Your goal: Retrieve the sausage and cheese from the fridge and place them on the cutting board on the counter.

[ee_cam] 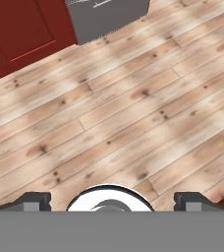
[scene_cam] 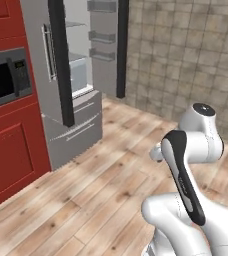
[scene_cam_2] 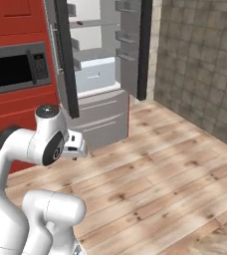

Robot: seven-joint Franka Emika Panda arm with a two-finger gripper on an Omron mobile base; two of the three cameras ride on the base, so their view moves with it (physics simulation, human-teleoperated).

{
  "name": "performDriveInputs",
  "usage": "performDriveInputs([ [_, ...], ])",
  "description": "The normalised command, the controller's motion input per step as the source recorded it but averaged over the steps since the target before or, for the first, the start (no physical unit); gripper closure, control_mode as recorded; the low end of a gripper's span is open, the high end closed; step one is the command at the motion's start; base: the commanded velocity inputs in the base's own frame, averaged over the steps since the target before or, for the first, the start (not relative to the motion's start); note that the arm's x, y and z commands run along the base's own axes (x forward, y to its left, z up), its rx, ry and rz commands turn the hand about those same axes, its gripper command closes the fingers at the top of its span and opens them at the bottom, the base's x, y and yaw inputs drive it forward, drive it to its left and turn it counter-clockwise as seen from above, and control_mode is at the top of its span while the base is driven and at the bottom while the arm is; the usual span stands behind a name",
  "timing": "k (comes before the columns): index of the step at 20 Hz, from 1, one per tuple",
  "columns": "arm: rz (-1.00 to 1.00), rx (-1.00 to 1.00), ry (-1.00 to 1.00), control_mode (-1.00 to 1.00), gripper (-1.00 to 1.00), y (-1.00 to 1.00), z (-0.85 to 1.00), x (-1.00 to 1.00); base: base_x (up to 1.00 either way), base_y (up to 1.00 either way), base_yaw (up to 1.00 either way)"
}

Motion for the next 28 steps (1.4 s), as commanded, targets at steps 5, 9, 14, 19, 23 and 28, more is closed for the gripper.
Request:
performDriveInputs([
  [5, 0.0, 0.0, 0.0, 1.0, -1.0, 0.0, 0.0, 0.0, 0.99, -0.13, 0.1],
  [9, 0.0, 0.0, 0.0, 1.0, -1.0, 0.0, 0.0, 0.0, 1.0, -0.14, 0.07],
  [14, 0.0, 0.0, 0.0, 1.0, -1.0, 0.0, 0.0, 0.0, 1.0, -0.07, 0.09],
  [19, 0.0, 0.0, 0.0, 1.0, -1.0, 0.0, 0.0, 0.0, 1.0, -0.06, 0.26],
  [23, 0.0, 0.0, 0.0, 1.0, -1.0, 0.0, 0.0, 0.0, 1.0, -0.29, 0.28],
  [28, 0.0, 0.0, 0.0, 1.0, -1.0, 0.0, 0.0, 0.0, 1.0, -0.43, 0.32],
])
